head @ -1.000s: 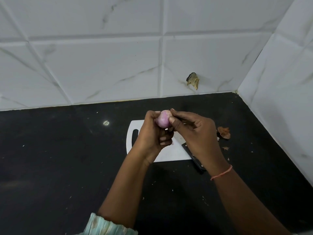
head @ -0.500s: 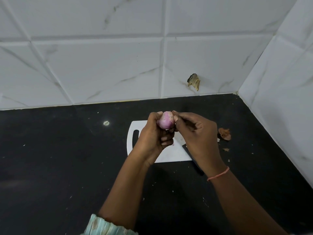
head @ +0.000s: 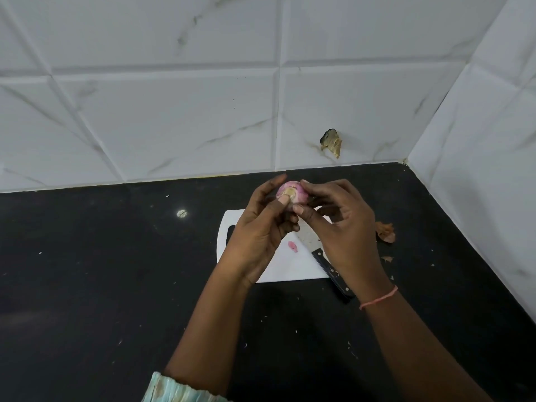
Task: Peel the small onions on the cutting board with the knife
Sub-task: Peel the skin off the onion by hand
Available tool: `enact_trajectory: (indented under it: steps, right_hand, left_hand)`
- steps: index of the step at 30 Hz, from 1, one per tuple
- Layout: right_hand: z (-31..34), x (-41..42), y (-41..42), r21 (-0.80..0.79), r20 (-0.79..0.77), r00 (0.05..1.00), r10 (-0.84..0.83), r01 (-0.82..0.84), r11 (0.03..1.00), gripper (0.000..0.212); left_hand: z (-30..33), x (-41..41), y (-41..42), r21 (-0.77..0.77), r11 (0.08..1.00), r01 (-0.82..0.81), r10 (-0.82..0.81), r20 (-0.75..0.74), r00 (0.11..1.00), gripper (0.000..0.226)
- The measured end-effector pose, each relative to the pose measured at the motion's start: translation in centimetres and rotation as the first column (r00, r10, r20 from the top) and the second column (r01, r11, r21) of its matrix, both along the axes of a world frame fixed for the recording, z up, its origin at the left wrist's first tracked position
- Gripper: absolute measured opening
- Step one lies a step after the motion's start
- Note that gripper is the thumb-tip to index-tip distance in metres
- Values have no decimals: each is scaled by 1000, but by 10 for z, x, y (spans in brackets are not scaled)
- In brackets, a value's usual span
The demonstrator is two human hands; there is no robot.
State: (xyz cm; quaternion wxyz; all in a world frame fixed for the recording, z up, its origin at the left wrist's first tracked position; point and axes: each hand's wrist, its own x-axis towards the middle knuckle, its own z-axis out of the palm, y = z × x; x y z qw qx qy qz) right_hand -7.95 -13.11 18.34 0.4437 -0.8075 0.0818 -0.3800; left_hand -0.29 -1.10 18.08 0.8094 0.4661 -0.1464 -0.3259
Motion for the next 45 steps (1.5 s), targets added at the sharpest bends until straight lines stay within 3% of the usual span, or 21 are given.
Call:
enact_trajectory:
  steps: [11, 18, 23, 27, 31, 36, 38, 41, 42, 45]
  right_hand:
    - [0, -2, -11, -346, 3, 998, -57, 55, 937, 11]
    - [-2, -1, -12, -485, -29, 996, -85, 60, 872, 15]
    - [-4, 2, -9, -447, -69, 995, -75, 36, 894, 15]
    - [-2, 6, -14, -446, -203, 979, -23, -72, 892, 8]
    - [7, 2, -16, -300, -215, 973, 83, -147, 943, 4]
    - [9, -1, -13, 105, -220, 963, 154, -133, 986, 9]
    - [11, -1, -9, 302, -195, 966, 169, -105, 948, 13]
    - [14, 0, -5, 677, -44, 984, 171, -97, 729, 12]
    - [13, 0, -6, 699, -19, 987, 159, -101, 708, 12]
    - [8, 0, -6, 491, -56, 987, 154, -107, 865, 28]
  left_hand:
    - [-1, 6, 6, 97, 993, -69, 55, 141, 988, 42]
    - [-2, 7, 8, 186, 976, -114, 77, 194, 978, 25]
    - [0, 4, 5, 190, 976, -103, 85, 101, 991, 17]
    - [-1, 3, 4, 194, 976, -101, 89, 70, 994, 17]
    - [-1, 3, 3, 151, 987, -60, 58, 21, 998, 19]
    - [0, 4, 3, 107, 994, -40, 39, 9, 999, 25]
    - [-1, 6, 4, 84, 996, -27, 27, 1, 1000, 28]
    - [-3, 7, 5, 74, 997, -18, 19, -11, 1000, 30]
    - [-3, 7, 5, 72, 997, -17, 18, -12, 1000, 31]
    - [-3, 6, 4, 69, 997, -25, 26, -7, 1000, 30]
